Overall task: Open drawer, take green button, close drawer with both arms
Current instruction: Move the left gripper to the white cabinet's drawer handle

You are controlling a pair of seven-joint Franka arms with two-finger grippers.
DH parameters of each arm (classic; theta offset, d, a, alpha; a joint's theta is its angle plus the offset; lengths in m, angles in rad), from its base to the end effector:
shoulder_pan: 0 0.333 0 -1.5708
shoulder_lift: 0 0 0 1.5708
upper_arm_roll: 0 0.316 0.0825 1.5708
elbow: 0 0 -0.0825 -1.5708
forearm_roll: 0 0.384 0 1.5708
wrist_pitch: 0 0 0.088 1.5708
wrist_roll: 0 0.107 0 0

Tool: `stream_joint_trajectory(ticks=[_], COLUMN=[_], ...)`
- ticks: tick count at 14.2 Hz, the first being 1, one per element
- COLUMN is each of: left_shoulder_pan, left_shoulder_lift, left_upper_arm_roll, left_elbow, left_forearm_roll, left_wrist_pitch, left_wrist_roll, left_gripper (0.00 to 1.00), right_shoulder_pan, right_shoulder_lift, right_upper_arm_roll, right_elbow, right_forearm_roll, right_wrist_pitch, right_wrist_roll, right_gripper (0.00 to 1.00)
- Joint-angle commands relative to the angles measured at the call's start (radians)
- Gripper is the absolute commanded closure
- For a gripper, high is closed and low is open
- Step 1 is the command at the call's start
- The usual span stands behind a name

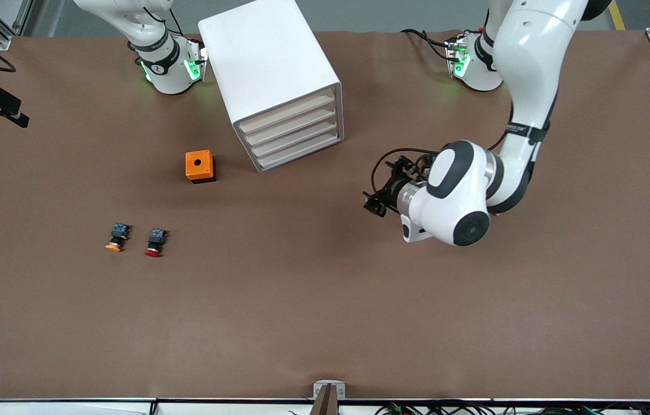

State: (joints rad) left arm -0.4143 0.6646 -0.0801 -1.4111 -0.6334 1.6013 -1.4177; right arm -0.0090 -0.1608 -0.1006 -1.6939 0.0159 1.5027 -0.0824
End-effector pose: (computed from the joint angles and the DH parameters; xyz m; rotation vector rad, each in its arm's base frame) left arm 0.5705 -0.3663 0.3038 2.4471 1.5124 -1.2310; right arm 0.4932 -0.0569 0.6450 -3.1063 0.0386 0.0435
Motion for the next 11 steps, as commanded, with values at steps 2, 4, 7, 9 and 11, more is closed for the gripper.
stream_joint_trajectory(ticks=[2,4,7,9,11], left_shoulder_pan=[-0.012,-0.011,-0.043,-0.072,-0.084], left_shoulder_lift=[0.122,0.176,0.268,0.288,0.296], left_upper_arm_roll=[-0.021,-0.058,-0.081,-0.084,-0.087], left_elbow=[0.107,0.118,0.170,0.164,0.150], left_forearm_roll=[-0.130,-0.161,-0.161,-0.184,-0.204], left_wrist_pitch=[-0.027,-0.037,-0.084,-0.086,-0.110], left_wrist_roll=[-0.293,-0.485,-0.676,-0.701,-0.702], left_gripper=[0.00,0.00,0.00,0.04,0.20], right_shoulder_pan=[0.004,0.004,0.004,0.004,0.003], right_shoulder_lift=[-0.026,-0.026,-0.034,-0.034,-0.034], right_upper_arm_roll=[0.010,0.012,0.012,0.012,0.010], right_elbow=[-0.021,-0.020,-0.021,-0.021,-0.021], right_forearm_roll=[0.001,0.001,0.001,0.001,0.001], right_wrist_pitch=[-0.003,-0.006,-0.006,-0.006,-0.004], right_wrist_roll=[0.018,0.018,0.018,0.018,0.018], right_gripper=[0.00,0.00,0.00,0.00,0.00])
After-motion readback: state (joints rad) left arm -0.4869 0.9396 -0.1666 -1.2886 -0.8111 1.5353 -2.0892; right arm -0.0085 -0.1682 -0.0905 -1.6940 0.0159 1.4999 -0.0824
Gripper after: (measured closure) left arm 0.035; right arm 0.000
